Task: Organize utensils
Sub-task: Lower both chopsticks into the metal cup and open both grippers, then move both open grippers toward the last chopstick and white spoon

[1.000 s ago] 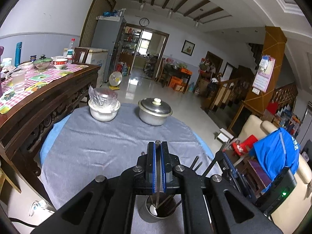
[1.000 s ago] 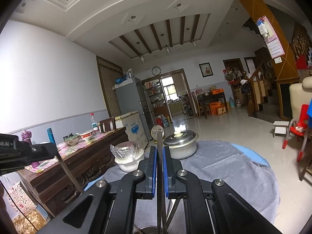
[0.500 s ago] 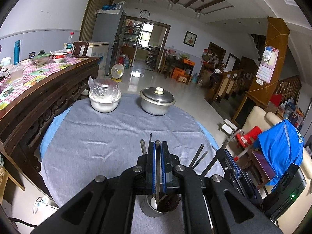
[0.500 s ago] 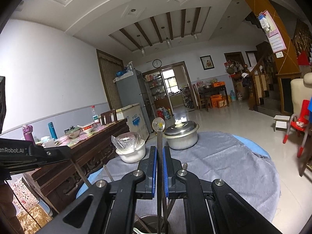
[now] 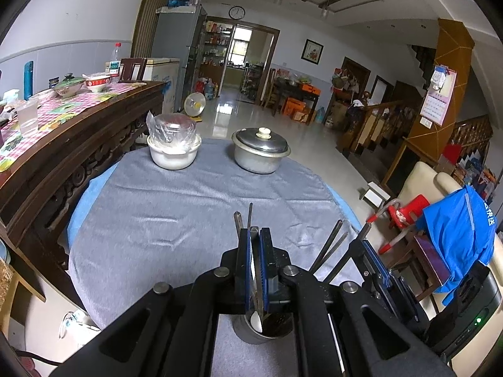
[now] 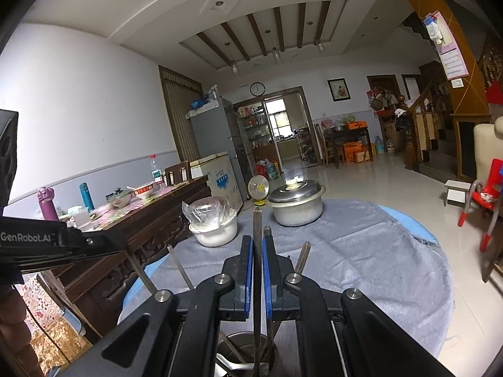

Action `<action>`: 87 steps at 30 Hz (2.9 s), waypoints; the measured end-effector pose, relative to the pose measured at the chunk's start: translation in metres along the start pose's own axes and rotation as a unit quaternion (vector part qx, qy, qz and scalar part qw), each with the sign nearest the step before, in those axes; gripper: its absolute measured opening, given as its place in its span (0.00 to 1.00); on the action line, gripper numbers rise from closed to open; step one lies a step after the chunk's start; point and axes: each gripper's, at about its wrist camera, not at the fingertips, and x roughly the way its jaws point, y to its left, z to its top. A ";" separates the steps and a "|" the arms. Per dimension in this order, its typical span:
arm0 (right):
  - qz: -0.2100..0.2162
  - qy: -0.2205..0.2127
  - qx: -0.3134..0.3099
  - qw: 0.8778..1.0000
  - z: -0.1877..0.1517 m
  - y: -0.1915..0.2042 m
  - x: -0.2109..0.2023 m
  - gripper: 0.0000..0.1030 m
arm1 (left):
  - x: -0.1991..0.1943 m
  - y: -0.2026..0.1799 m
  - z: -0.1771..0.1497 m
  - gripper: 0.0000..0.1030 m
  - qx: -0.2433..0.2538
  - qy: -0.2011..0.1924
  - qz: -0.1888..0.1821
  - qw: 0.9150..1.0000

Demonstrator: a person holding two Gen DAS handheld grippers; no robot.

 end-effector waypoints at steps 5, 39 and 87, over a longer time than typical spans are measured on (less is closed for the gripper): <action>0.002 0.007 0.001 1.000 -0.001 -0.001 0.001 0.08 | 0.004 0.002 -0.002 0.06 0.002 0.006 0.004 1.000; -0.049 0.021 0.103 0.993 0.010 -0.067 -0.003 0.37 | 0.007 0.026 -0.008 0.68 0.022 -0.024 0.159 0.987; -0.154 0.151 0.142 0.966 -0.024 -0.122 0.038 0.52 | 0.056 0.106 -0.040 0.71 -0.011 0.063 0.267 0.962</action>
